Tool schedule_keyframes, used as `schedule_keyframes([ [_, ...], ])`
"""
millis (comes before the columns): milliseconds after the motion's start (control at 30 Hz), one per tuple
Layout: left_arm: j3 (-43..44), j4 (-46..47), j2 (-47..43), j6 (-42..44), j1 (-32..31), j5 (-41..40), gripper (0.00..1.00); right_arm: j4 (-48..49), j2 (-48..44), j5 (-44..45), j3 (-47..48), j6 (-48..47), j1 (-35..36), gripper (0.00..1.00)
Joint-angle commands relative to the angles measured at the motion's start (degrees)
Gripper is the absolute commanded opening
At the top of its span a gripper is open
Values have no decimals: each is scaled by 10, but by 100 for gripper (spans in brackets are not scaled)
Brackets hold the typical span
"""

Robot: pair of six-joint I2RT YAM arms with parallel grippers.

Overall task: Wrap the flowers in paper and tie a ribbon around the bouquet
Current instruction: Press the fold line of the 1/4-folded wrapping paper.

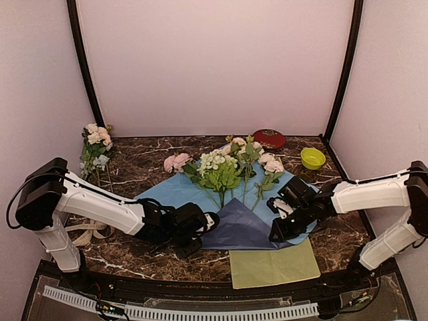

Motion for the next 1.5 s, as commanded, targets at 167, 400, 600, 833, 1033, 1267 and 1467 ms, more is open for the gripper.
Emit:
schedule_keyframes([
  [167, -62, 2, -23, -42, 0, 43, 12, -132, -89, 197, 122, 22, 15, 37],
  [400, -81, 27, -22, -59, 0, 56, 12, 54, -6, 47, 159, -8, 146, 33],
  [600, -91, 26, -19, -63, 0, 53, 12, 208, 127, -138, 152, 18, 153, 12],
  [833, -98, 14, -19, -73, 7, 52, 12, 138, 228, -128, 197, -2, 146, 4],
  [1033, -103, -3, -6, -77, 30, 74, 9, 135, 156, -94, 94, 46, 112, 3],
  [1267, -107, 4, -7, -73, 40, 91, 8, 135, 41, -87, -15, 91, 50, 3],
  [1467, -106, 2, -10, -72, 41, 92, 8, 73, -44, -67, -76, 112, 11, 2],
])
